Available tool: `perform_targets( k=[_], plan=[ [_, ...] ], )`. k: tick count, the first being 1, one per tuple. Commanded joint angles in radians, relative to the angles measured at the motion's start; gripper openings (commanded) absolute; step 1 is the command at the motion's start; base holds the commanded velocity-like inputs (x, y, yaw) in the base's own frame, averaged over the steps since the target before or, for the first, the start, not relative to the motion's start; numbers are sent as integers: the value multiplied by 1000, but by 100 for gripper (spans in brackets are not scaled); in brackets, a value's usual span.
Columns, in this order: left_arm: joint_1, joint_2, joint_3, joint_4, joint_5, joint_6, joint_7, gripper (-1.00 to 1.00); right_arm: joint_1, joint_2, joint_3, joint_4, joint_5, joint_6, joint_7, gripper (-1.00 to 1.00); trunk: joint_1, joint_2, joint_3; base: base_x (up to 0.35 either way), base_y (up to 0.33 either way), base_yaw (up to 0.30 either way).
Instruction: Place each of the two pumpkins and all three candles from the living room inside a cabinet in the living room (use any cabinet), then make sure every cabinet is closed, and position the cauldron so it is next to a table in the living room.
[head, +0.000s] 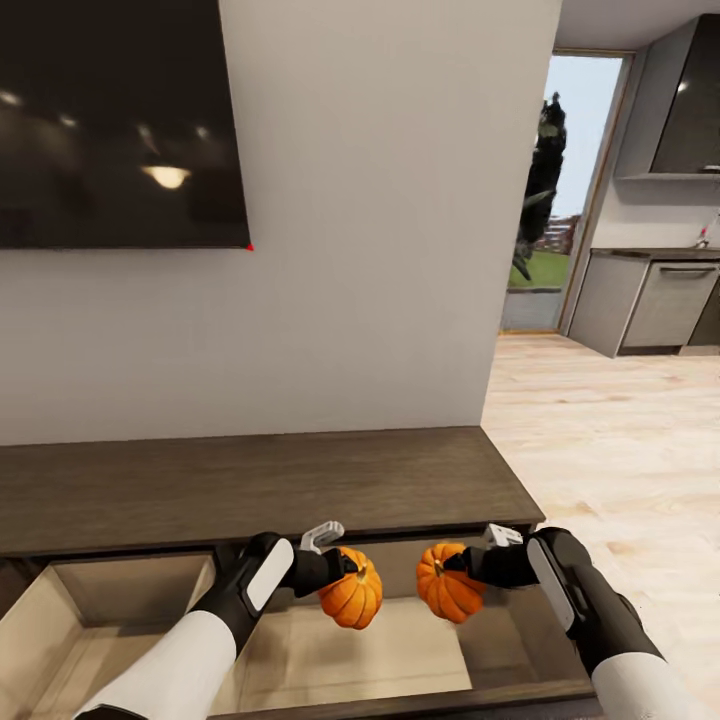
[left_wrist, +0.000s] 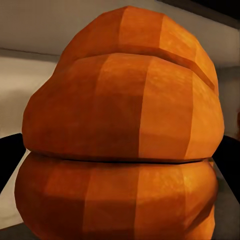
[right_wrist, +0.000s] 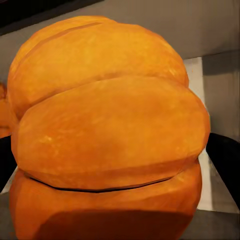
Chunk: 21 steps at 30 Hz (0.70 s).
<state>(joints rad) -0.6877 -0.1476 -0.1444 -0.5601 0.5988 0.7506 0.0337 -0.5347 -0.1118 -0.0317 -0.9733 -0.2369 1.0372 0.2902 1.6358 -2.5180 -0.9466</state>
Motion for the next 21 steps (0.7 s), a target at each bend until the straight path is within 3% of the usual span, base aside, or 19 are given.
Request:
perform_targets(
  k=[1,5,10,16,21],
  plan=[
    [0,0,-2,-1,5,3,1,-100,-6,5,-1,4,10,4,-15,-100,0,0,-1,0,0,-11],
    [5,0,0,-1,7,1,-6,-100,-32,22,-1,21,5,5,-86,-100,0,0,-2,0,0,-5],
    [8,4,11,-1,19,-5,-11,-100,-37,26,3,24,4,5,-101,-100,0,0,-5,0,0,-1],
    [12,9,35,-1,77,-9,-10,-100,-37,27,7,25,6,4,-107,-100,0,0,-6,0,0,0],
    [13,9,44,-1,86,-9,-9,-100,-37,26,45,25,6,3,-109,-100,1,-1,-18,0,0,0]
  ],
)
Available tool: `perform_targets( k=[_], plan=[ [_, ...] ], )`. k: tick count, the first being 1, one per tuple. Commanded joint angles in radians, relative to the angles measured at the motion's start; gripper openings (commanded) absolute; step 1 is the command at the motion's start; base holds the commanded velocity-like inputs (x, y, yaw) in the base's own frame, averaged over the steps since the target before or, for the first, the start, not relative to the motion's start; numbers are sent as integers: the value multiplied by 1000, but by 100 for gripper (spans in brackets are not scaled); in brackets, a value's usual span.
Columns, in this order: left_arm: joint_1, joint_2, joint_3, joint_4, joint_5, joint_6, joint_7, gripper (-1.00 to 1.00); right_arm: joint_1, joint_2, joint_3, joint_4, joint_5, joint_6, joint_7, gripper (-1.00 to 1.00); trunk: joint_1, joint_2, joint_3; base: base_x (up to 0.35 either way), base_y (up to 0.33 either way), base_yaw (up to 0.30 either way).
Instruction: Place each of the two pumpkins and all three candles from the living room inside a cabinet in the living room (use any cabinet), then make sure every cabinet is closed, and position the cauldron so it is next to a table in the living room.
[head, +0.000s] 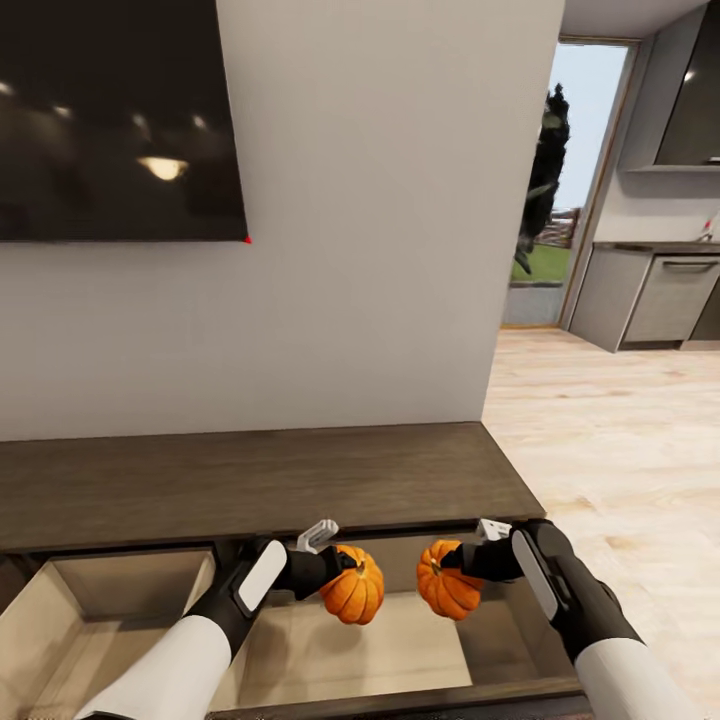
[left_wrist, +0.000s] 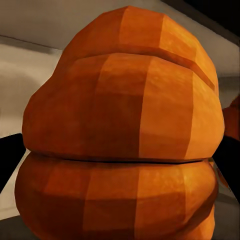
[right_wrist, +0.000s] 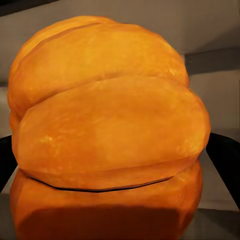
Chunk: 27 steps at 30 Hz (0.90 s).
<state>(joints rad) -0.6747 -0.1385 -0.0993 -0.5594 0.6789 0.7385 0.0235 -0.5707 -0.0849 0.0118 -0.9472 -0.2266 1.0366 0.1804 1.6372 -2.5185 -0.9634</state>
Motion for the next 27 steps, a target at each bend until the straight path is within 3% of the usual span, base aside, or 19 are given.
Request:
perform_targets(
  k=[1,11,17,20,27],
  plan=[
    [0,0,-1,-1,7,3,2,-100,-1,-1,5,-1,-5,4,1,-100,0,-1,-5,0,0,0],
    [0,0,1,0,11,4,1,-100,0,-1,15,-1,-4,5,-1,-100,5,-3,-44,0,0,0],
    [0,3,2,0,6,0,1,-100,0,-1,15,-1,-3,5,2,-100,5,-3,-44,0,0,0],
    [0,6,1,1,2,-9,1,-100,0,-1,16,-1,-3,4,7,-100,6,-4,-55,0,0,0],
    [-3,11,-5,16,-7,-32,10,-100,0,-3,56,-1,-7,3,34,-100,9,-5,-82,0,0,0]
  ],
)
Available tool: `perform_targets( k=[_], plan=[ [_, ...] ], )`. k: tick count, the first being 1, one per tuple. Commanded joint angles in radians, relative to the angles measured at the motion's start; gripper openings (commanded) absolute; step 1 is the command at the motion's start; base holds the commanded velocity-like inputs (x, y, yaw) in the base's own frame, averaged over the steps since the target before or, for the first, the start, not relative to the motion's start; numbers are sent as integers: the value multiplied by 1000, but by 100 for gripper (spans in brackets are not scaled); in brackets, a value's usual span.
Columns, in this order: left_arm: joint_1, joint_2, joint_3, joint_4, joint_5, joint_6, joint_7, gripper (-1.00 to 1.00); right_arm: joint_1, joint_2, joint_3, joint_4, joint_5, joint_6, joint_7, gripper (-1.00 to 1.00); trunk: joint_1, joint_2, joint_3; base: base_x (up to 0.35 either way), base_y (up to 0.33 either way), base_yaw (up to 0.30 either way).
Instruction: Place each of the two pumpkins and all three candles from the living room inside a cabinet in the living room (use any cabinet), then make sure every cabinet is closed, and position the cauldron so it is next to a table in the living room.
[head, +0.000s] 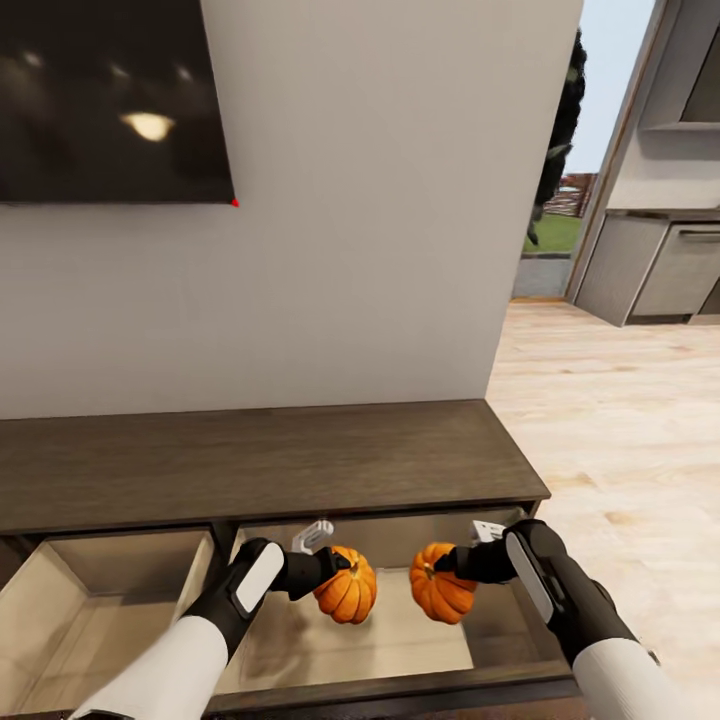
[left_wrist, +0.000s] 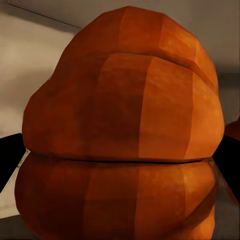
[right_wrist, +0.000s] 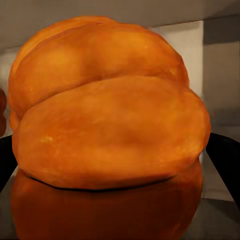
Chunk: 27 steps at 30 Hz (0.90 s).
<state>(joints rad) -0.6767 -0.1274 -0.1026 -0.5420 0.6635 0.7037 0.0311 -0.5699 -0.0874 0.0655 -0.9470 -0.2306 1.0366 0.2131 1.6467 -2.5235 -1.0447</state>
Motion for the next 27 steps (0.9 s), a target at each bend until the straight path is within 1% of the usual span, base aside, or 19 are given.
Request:
perform_targets(
  k=[1,3,8,13,23,24,26,27],
  plan=[
    [-1,1,-2,0,8,2,3,-100,-1,-1,6,-1,-3,3,8,-100,0,-1,-5,0,0,0],
    [-1,2,-4,3,6,1,6,-100,-1,-1,15,0,-3,1,44,-100,1,-1,-13,0,0,0],
    [-5,3,-7,19,5,2,7,-100,-1,-2,26,0,-3,-25,73,-100,3,-2,-32,0,0,0],
    [-9,2,-8,55,-7,1,7,-100,-1,-1,28,0,-1,-39,80,-100,5,-4,-51,0,0,0],
    [-19,3,-8,59,-10,0,7,-100,-7,0,40,1,3,-41,80,-100,10,-6,-90,0,0,0],
    [-30,4,-8,61,-13,0,8,-100,-25,1,42,27,3,-41,79,-100,10,-6,-94,0,0,0],
    [-36,5,-8,62,-18,1,9,-100,-42,1,42,61,3,-41,80,-100,11,-7,-102,0,0,0],
    [-43,7,-7,64,-24,4,11,-100,-68,1,43,107,3,-47,80,-100,11,-7,-102,0,0,0]
  ],
)
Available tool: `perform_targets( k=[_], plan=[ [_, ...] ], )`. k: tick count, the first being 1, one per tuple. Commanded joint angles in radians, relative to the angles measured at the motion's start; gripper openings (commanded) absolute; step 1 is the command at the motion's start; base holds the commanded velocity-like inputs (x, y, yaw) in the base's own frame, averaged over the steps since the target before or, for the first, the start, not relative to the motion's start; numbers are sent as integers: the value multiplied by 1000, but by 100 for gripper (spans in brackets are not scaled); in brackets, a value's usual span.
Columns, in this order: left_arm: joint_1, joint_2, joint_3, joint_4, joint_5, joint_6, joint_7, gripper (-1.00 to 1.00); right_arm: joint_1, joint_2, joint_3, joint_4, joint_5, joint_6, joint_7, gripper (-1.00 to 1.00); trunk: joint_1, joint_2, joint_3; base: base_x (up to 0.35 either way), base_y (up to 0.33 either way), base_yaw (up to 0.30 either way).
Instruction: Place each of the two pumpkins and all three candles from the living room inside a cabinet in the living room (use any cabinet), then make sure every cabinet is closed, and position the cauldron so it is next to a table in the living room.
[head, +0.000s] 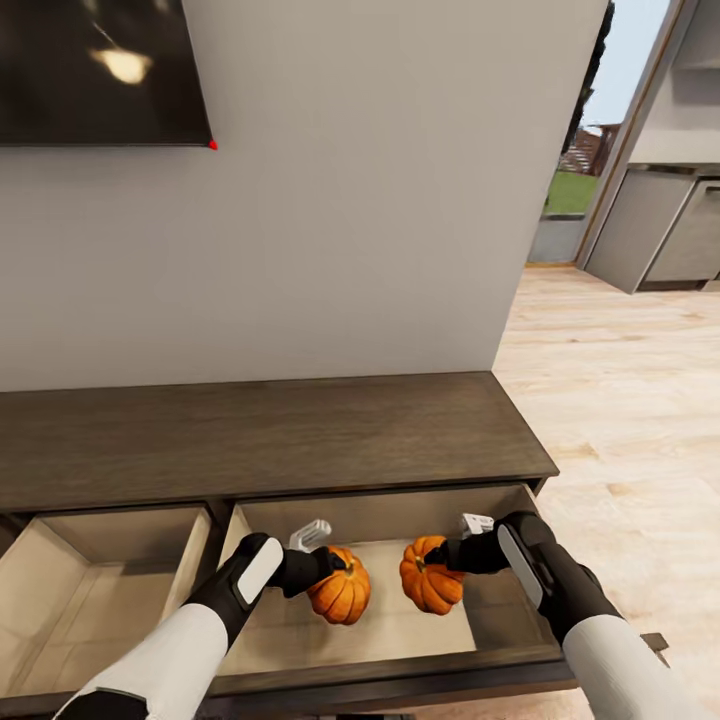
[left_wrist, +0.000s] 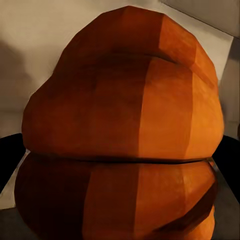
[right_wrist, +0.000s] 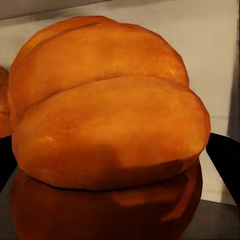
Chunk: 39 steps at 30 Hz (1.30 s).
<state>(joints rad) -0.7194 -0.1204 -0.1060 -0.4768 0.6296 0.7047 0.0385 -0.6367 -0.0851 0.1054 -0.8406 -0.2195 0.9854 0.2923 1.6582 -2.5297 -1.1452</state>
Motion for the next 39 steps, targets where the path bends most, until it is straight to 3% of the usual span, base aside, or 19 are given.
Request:
perform_targets(
  k=[1,4,7,11,18,26,39],
  plan=[
    [-3,2,-4,-1,8,4,3,-100,-8,-1,3,12,-9,-2,1,-100,0,0,-1,0,0,0],
    [-10,10,-4,1,5,5,11,-100,-23,-1,3,40,-9,-30,1,-100,0,0,-1,0,0,0],
    [-14,13,-4,0,5,7,72,-100,-31,-1,5,55,-9,-47,1,-100,0,0,-1,0,0,0],
    [-15,15,-3,0,8,8,102,-100,-34,0,5,58,-9,-51,1,-100,1,-1,-13,0,0,0],
    [-18,15,-2,0,10,4,99,-100,-35,1,7,60,-8,-55,0,-100,4,-3,-40,0,0,0],
    [-19,13,-4,-1,8,-4,71,-100,-35,0,55,60,-8,-58,-1,-100,8,-5,-71,0,0,0],
    [-20,14,-7,-4,6,-19,28,-100,-39,-1,60,60,-6,-58,-1,-100,13,-7,-117,0,0,0]
  ],
)
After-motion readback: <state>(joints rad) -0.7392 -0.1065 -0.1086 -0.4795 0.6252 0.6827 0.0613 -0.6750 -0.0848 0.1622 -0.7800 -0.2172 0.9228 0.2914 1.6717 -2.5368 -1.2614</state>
